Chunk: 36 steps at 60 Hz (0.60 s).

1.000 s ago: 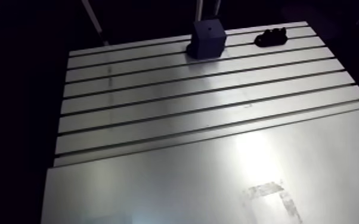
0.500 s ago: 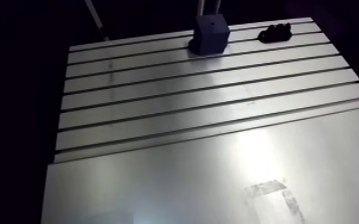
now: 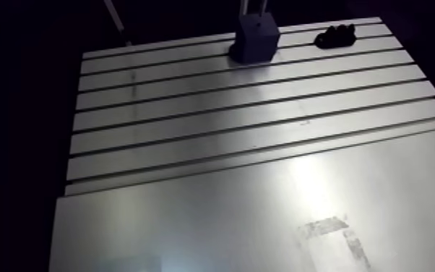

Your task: Pick up the M10 bolt and insert it into the hole until fully seated.

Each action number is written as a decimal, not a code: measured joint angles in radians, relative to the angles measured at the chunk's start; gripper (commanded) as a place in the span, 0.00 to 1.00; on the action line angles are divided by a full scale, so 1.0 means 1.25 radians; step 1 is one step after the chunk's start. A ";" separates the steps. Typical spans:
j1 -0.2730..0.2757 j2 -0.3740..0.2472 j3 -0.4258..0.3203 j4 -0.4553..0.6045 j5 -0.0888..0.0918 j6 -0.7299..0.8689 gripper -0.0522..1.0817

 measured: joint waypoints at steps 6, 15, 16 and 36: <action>0.000 0.001 0.000 -0.002 0.000 -0.001 0.99; 0.000 0.004 0.000 -0.003 0.000 -0.001 0.99; 0.001 0.004 0.000 -0.003 0.000 -0.001 0.99; 0.003 0.008 0.003 -0.004 0.000 0.000 0.99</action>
